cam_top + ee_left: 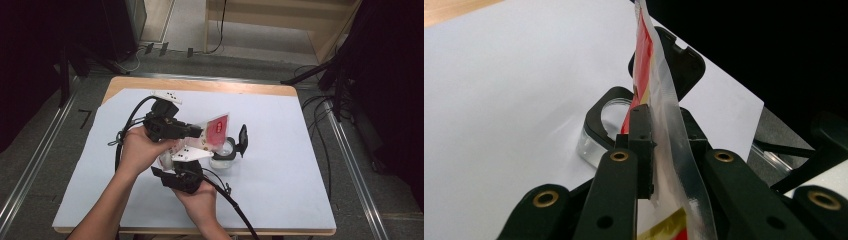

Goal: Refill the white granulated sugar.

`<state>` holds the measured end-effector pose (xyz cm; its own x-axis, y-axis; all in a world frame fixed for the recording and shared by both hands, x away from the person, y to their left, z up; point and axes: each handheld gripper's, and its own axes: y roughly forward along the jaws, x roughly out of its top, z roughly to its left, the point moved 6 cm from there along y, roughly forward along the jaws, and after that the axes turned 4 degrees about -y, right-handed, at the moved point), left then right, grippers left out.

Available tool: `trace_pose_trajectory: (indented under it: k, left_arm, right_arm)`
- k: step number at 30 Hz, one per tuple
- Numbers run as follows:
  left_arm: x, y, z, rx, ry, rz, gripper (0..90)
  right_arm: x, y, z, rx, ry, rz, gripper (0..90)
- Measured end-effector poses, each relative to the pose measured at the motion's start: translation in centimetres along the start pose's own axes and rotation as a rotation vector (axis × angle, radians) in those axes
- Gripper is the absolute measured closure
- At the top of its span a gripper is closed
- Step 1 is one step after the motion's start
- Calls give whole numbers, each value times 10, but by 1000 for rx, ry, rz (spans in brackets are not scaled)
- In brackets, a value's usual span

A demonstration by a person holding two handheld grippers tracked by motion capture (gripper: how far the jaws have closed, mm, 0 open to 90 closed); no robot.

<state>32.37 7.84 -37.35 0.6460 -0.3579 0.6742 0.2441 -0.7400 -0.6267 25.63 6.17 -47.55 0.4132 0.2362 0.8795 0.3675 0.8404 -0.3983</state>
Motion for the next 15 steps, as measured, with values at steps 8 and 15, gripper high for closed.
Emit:
trace_pose_trajectory:
  k: [8, 15]
  left_arm:
    - [1, 0, 0, 11, -2, -10, 817]
    - [0, -1, 1, 3, -3, -9, 812]
  right_arm:
    - [1, 0, 1, 8, -12, 4, 620]
    - [1, 0, 3, 16, -10, 2, 609]
